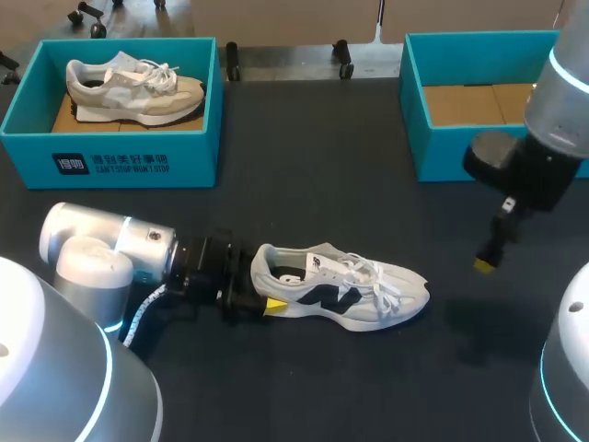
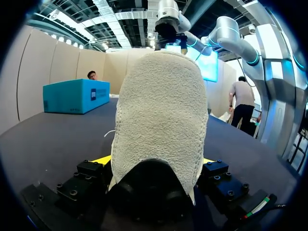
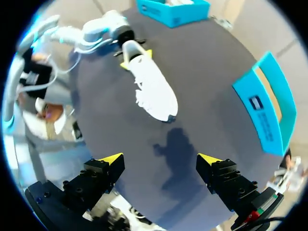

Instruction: Take the shoe out of the shoebox, open the shoe tongue, remove and reinsert the insole, then place the shoe into the shoebox

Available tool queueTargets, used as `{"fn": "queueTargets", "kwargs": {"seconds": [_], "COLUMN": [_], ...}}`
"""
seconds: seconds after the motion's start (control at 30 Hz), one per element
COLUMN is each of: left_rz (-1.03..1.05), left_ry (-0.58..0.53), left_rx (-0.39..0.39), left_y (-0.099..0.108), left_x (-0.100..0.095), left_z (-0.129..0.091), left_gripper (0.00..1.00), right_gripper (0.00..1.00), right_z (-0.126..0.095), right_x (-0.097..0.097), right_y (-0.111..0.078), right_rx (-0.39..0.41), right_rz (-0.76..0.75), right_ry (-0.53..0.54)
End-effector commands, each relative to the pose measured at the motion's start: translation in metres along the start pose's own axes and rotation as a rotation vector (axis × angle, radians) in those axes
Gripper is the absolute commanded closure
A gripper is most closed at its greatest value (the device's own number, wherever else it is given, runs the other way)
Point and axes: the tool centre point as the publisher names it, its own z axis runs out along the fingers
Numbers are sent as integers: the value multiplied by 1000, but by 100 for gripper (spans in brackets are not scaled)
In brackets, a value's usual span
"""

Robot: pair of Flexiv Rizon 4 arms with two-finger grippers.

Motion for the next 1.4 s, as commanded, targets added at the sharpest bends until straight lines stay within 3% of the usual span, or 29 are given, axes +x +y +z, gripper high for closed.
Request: {"fn": "queueTargets", "kwargs": {"seconds": [0.03,0.1,0.17,0.33,0.5,0.87,1.4], "left_rz": [0,0,0,0,0,0,0], "left_ry": [2,2,2,2,2,2,2], "left_rx": [-3,-3,-3,-3,-3,-3,-3], "left_y": [5,5,5,5,5,5,5], "left_x": [-5,-5,-5,-5,-5,-5,-5], "left_z": [-2,-2,-2,-2,-2,-2,-2], "left_gripper": [100,100,100,100,100,100,100], "right_gripper": [0,0,0,0,0,0,0], "right_z": [0,0,-4,-2,-4,7,8], "right_x": [5,5,7,22,41,74,77], "right_y": [-2,-2,6,38,64,93,95], "right_rx": [10,10,39,81,129,170,174], "right_rz": [151,151,246,458,532,663,663], "right_ry": [-58,-58,-81,-96,-137,-166,-163]}}
